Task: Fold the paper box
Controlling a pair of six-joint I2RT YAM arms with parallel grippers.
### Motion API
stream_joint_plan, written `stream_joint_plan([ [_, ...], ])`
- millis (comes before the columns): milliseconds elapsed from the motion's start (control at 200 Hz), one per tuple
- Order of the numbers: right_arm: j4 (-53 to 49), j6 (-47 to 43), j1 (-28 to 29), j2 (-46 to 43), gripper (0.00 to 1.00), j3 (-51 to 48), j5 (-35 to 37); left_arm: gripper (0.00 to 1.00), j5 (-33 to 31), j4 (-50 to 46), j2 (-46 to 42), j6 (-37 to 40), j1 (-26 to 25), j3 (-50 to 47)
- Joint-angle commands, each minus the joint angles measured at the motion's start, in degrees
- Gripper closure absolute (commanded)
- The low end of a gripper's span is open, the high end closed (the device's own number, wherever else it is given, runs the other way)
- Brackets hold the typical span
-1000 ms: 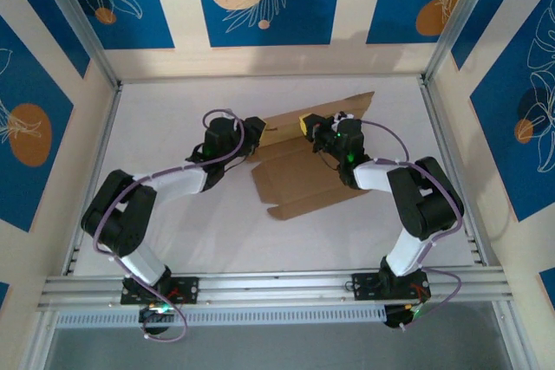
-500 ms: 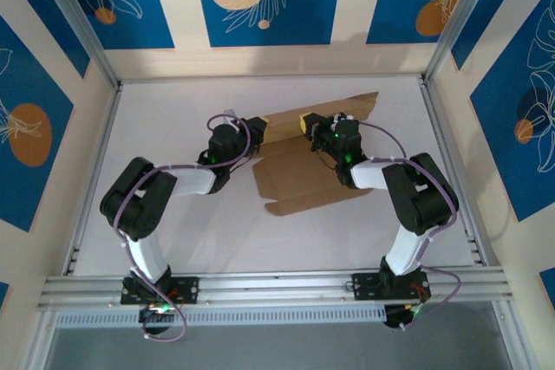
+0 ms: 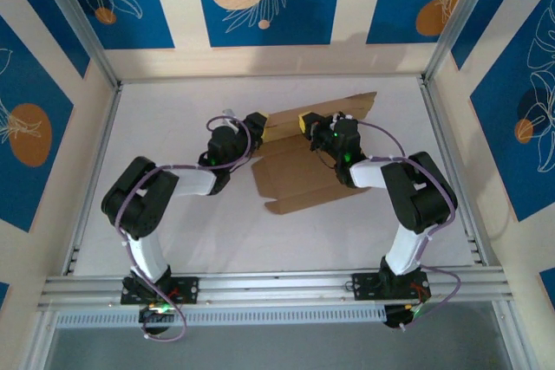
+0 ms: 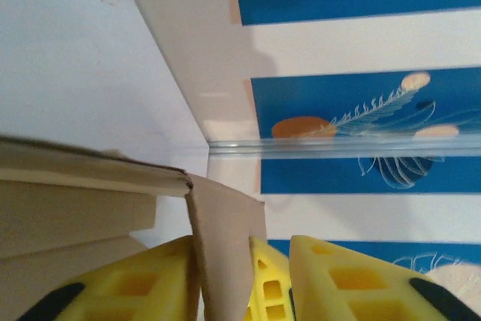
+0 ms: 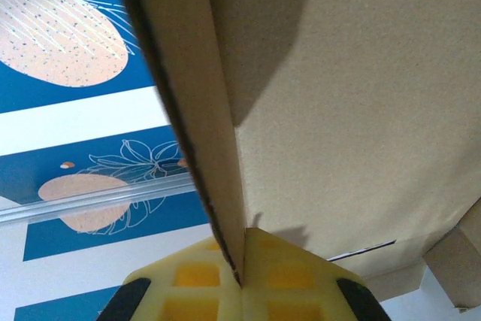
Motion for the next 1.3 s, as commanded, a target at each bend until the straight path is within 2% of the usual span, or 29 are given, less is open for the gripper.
stream_joint_plan([
  [0, -5.57, -0.34, 0.44, 0.13, 1.0, 0.55, -1.97, 0.57, 2.38, -1.92, -4.43, 3.79, 0.67, -1.23],
  [145, -12.44, -3.88, -0.9, -2.02, 1.0, 2.02, -2.98, 0.52, 6.53, -22.55, -14.1, 14.64, 2.73, 0.08],
  [230, -15.56, -4.65, -1.85, -2.53, 1.0, 3.17, -3.97, 0.49, 8.67, -40.27, -19.07, 22.59, 3.16, 4.21],
  [355, -21.15, -5.43, -3.37, -2.51, 1.0, 5.69, -5.85, 0.45, 8.64, -58.35, -25.01, 35.69, 3.94, 8.91],
  [450, -27.17, -6.61, -4.06, -2.41, 1.0, 8.93, -7.91, 0.42, 5.1, -70.65, -28.03, 47.56, 5.76, 14.12],
  [555, -32.05, -7.78, -4.71, -1.81, 1.0, 12.28, -10.07, 0.38, -3.2, -85.59, -25.94, 61.16, 6.79, 24.3],
  [650, -33.28, -7.93, -5.27, -1.23, 1.0, 13.67, -11.88, 0.39, -8.62, -93.46, -21.77, 66.83, 7.8, 29.94],
  [765, -33.61, -8.45, -6.07, -1.0, 1.0, 14.04, -13.01, 0.4, -8.89, -94.27, -17.55, 67.47, 10.58, 30.38],
  [935, -30.53, -8.41, -6.6, -0.47, 1.0, 13.06, -14.32, 0.41, 1.52, -86.18, -13.35, 62.46, 15.62, 24.82],
  [1126, -28.9, -8.33, -6.05, 0.22, 1.0, 12.37, -14.82, 0.37, 11.85, -75.21, -12.16, 58.52, 15.87, 19.71],
  [1296, -26.35, -7.34, -5.49, 0.89, 1.0, 11.35, -14.79, 0.39, 17.58, -68.37, -10.53, 57.09, 15.88, 18.02],
])
